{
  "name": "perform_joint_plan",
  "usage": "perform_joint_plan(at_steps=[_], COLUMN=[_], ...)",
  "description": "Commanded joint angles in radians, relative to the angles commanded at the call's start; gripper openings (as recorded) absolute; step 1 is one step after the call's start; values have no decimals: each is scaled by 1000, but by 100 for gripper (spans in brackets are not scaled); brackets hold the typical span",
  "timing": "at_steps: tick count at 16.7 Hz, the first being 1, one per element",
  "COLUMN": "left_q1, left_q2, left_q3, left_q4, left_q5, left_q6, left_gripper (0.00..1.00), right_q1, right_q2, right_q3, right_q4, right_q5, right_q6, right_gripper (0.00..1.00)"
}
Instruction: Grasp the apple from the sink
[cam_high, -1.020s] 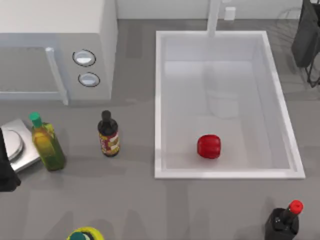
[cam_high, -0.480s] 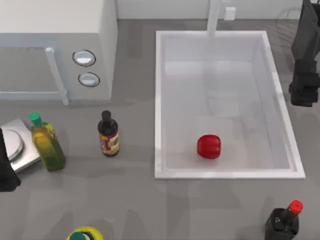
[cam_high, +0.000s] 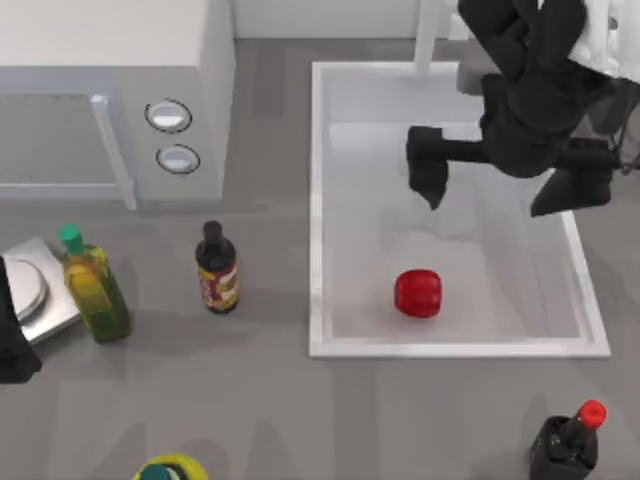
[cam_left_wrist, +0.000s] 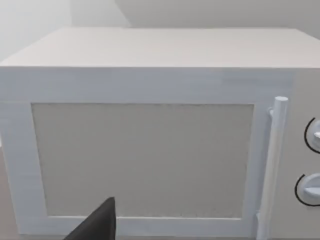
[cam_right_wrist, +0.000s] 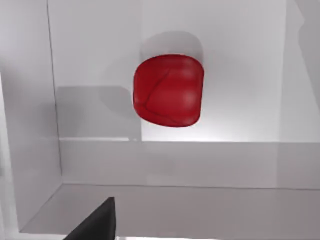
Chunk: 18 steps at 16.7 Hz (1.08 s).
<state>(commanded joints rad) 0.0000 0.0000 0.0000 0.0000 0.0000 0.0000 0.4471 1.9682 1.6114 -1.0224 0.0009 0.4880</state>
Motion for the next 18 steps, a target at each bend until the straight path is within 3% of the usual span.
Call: perform_joint_plan(at_steps=[7,14,18], left_q1=[0,0,0], left_q2=[0,0,0], left_q3=[0,0,0], left_q4=[0,0,0], left_q5=[0,0,0], left_q6=[0,0,0], left_gripper=[100,100,100], right_q1=[72,68,70], right_q2=[311,324,406], right_q3=[264,256,185], right_q4=[-141,-126,30], right_q5=[3,3,4], right_q6=[52,52,53], right_gripper=[100,100,100])
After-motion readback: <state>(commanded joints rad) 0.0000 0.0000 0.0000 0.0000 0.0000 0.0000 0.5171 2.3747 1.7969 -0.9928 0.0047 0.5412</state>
